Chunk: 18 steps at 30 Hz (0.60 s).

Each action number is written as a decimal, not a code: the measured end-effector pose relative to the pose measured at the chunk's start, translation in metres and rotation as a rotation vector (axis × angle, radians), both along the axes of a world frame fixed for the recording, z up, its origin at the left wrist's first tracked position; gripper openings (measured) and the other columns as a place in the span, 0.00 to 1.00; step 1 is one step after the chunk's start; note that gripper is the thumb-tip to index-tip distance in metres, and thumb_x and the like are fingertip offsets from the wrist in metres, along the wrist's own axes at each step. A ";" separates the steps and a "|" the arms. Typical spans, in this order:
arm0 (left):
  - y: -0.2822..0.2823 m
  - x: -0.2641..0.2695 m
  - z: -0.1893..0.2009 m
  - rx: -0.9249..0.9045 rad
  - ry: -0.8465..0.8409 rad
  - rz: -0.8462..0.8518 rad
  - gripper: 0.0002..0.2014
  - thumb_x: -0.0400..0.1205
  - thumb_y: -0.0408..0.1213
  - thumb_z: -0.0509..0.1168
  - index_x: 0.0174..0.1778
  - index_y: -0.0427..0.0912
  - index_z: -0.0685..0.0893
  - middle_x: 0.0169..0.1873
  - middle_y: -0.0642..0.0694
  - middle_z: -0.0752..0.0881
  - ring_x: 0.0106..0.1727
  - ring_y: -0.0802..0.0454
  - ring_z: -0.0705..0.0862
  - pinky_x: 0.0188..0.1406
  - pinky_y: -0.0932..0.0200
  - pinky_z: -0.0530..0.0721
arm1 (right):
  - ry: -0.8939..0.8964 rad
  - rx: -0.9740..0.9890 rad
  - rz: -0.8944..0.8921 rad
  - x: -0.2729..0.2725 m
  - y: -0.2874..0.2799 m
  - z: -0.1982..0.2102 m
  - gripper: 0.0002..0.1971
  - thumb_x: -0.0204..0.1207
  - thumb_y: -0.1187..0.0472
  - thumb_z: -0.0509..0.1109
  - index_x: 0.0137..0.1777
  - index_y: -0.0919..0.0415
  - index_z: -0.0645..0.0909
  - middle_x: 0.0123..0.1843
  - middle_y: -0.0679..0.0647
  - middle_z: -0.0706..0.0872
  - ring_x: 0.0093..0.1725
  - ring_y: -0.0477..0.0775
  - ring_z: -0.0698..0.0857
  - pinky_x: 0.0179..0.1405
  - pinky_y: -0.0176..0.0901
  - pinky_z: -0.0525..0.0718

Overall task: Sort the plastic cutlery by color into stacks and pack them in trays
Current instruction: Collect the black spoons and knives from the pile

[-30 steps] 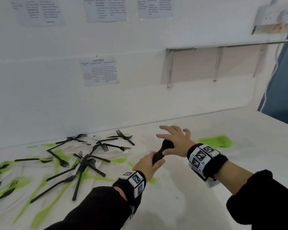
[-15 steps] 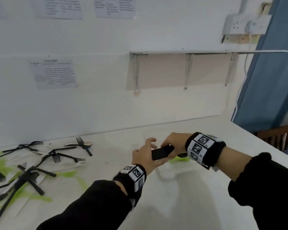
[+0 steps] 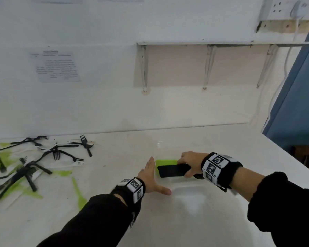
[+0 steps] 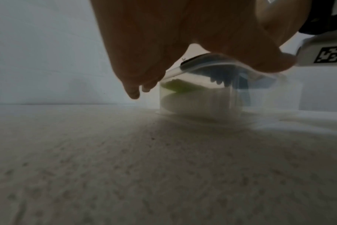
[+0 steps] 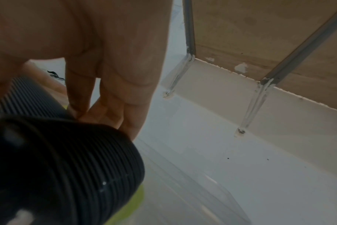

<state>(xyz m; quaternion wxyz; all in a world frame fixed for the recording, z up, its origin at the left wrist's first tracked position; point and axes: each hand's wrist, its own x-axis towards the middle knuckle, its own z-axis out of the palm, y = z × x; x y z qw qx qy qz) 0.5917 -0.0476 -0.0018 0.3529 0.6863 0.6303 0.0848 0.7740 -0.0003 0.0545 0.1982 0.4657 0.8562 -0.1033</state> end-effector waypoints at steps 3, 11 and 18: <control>0.005 0.000 -0.003 -0.035 -0.090 0.018 0.65 0.67 0.48 0.79 0.81 0.41 0.31 0.83 0.44 0.51 0.82 0.51 0.55 0.75 0.65 0.58 | -0.047 -0.012 0.028 -0.007 0.003 -0.011 0.21 0.74 0.58 0.71 0.65 0.65 0.78 0.55 0.61 0.76 0.61 0.63 0.80 0.53 0.43 0.76; 0.008 0.001 -0.011 -0.057 -0.155 0.023 0.64 0.70 0.46 0.77 0.79 0.41 0.26 0.81 0.44 0.59 0.80 0.51 0.61 0.70 0.67 0.61 | 0.020 0.067 0.061 -0.010 0.006 -0.027 0.22 0.71 0.61 0.73 0.66 0.62 0.79 0.62 0.62 0.79 0.60 0.63 0.81 0.56 0.47 0.80; 0.009 0.001 -0.016 -0.039 -0.229 0.024 0.64 0.71 0.43 0.77 0.78 0.40 0.24 0.82 0.47 0.55 0.80 0.54 0.59 0.63 0.74 0.57 | 0.105 0.034 0.032 -0.004 0.007 -0.034 0.30 0.71 0.59 0.73 0.74 0.58 0.71 0.68 0.59 0.72 0.69 0.61 0.74 0.66 0.52 0.76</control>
